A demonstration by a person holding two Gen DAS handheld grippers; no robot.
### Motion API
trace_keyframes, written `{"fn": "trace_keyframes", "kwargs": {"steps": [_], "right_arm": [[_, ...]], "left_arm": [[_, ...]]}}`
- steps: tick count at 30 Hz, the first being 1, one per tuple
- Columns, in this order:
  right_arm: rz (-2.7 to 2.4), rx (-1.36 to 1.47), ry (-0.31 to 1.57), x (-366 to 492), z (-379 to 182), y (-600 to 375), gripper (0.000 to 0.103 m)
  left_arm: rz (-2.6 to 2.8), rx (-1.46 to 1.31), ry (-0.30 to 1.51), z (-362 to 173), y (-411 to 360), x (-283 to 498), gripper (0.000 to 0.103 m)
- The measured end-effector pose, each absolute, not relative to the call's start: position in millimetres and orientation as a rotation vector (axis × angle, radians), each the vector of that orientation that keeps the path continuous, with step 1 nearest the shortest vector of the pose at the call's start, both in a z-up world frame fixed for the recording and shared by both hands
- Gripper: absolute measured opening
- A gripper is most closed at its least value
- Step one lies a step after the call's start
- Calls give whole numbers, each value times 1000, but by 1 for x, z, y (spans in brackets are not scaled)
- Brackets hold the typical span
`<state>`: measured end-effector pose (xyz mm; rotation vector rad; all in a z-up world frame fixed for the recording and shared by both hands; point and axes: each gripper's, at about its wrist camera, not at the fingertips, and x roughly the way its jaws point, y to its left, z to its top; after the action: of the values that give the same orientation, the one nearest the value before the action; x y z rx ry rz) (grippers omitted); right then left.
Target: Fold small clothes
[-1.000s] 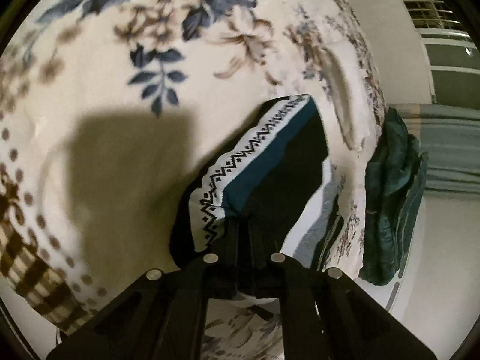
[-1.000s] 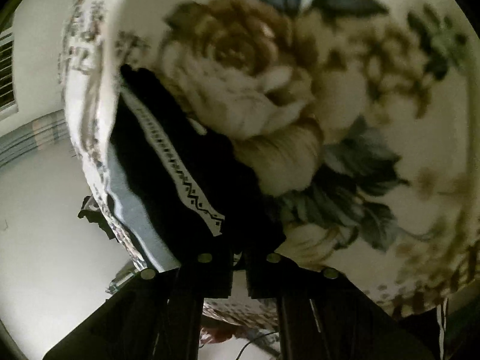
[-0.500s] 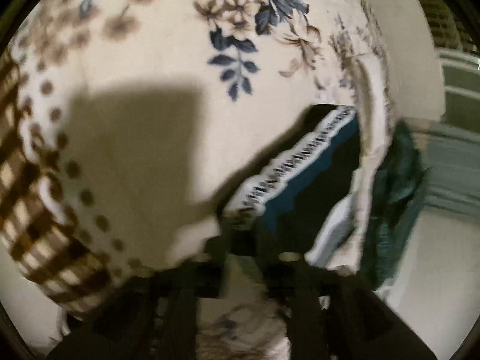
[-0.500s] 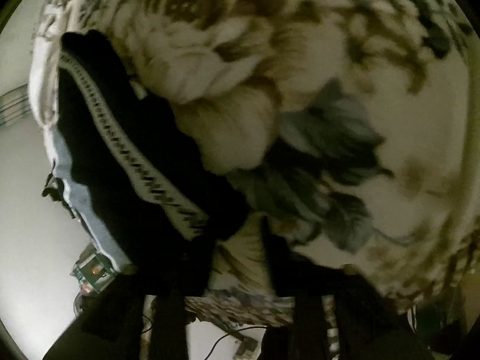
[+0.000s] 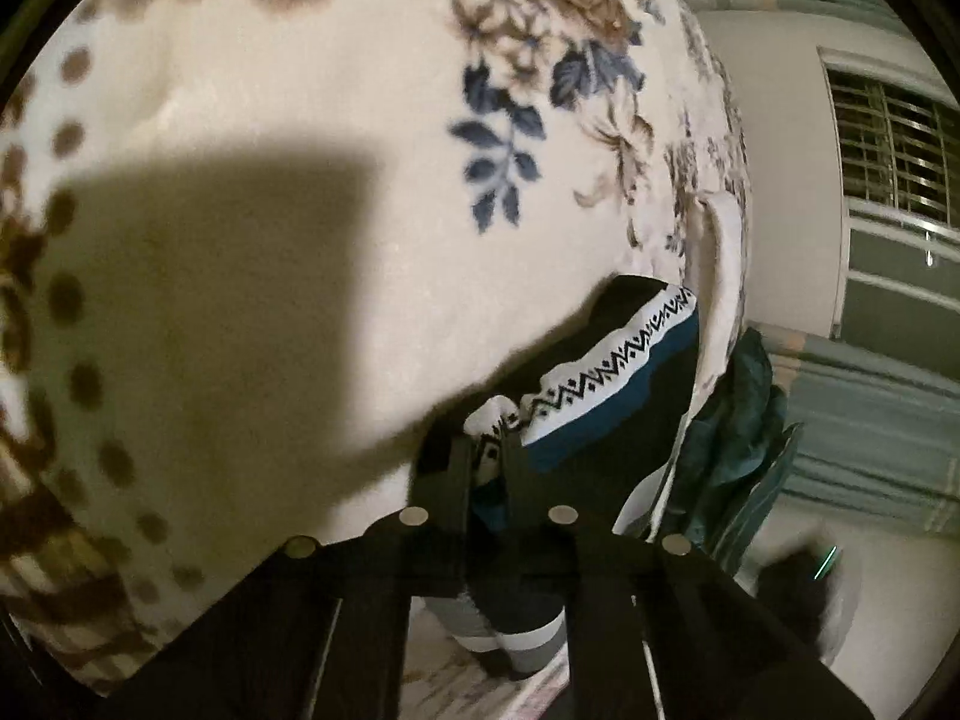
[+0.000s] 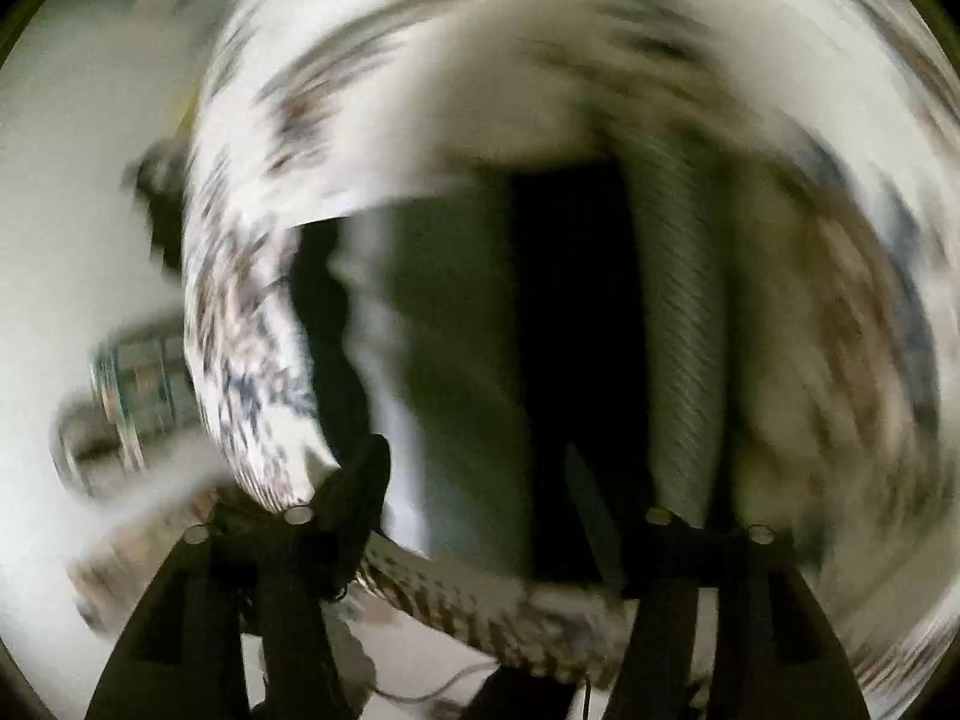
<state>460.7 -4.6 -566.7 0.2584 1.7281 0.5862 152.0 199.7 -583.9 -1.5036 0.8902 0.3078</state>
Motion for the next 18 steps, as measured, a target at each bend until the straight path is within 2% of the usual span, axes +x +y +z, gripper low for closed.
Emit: {"fn": "trace_keyframes", "kwargs": {"steps": [5, 11, 12, 13, 15, 18], "right_arm": [[758, -109, 1770, 537, -584, 146, 65], [780, -485, 1892, 550, -635, 226, 63], [798, -530, 1926, 546, -643, 233, 44], [775, -600, 1941, 543, -650, 238, 13], [696, -618, 1923, 549, -655, 238, 11], [564, -482, 1904, 576, -658, 227, 9]], "left_arm": [[315, -1514, 866, -584, 201, 141, 6], [302, -1524, 866, -590, 201, 141, 6], [296, -1532, 866, -592, 202, 141, 6], [298, -1533, 870, -593, 202, 141, 6], [294, -1546, 872, -597, 202, 140, 6], [281, -1560, 873, -601, 202, 138, 6]]}}
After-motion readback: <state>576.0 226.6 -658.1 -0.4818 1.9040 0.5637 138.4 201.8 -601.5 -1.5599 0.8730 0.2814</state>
